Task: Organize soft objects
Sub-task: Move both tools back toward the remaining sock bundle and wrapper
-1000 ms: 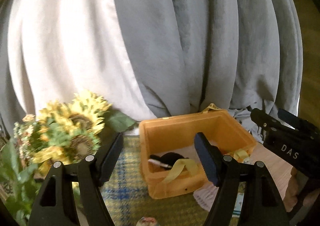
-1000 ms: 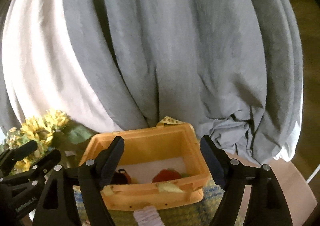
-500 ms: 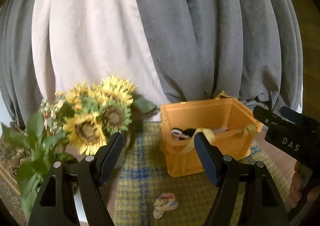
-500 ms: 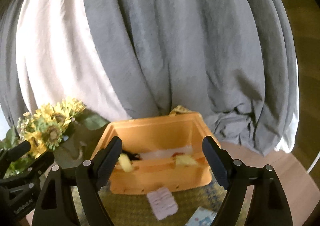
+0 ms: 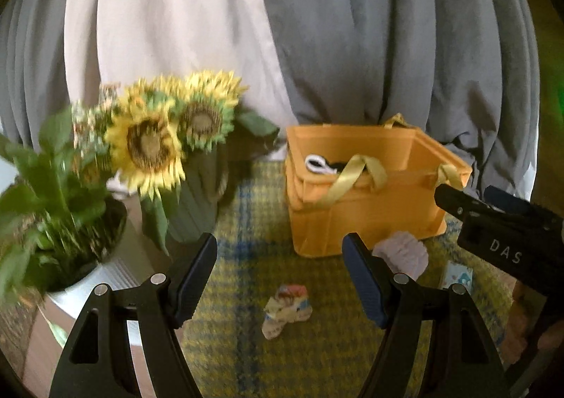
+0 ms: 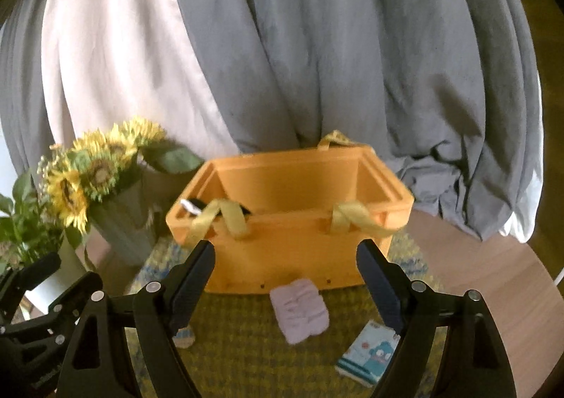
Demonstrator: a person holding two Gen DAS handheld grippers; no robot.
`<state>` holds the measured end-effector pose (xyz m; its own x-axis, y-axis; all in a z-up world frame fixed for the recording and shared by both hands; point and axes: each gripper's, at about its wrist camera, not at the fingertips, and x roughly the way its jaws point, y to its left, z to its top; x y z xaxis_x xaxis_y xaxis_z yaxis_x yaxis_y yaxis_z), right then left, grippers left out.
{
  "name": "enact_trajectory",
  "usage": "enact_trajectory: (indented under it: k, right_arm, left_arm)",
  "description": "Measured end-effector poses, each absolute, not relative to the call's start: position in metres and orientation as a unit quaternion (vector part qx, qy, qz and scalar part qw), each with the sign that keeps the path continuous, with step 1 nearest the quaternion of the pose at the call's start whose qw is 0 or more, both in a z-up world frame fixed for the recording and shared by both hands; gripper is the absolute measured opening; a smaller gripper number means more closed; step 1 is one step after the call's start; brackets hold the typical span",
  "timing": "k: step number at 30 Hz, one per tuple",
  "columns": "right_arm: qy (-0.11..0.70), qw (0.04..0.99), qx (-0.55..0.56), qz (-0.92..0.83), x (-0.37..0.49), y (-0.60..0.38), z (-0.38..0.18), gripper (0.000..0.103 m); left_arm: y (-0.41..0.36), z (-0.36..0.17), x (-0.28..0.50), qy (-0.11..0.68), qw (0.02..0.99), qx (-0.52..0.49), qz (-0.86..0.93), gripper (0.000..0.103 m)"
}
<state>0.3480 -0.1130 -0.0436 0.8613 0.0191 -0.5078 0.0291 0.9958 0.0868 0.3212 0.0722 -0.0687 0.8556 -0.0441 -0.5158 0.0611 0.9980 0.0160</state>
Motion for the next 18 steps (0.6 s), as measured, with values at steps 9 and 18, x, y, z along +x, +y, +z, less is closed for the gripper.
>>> enact_trajectory:
  k: [9, 18]
  right_arm:
    - [0.324, 0.945, 0.051, 0.007, 0.362, -0.112, -0.086, 0.083]
    - [0.360, 0.932, 0.042, -0.004, 0.373, -0.116, -0.115, 0.083]
  left_arm:
    - [0.072, -0.111, 0.330, 0.329, 0.944, -0.001, -0.013, 0.073]
    - [0.070, -0.147, 0.344, 0.373, 0.928, -0.011, -0.017, 0.073]
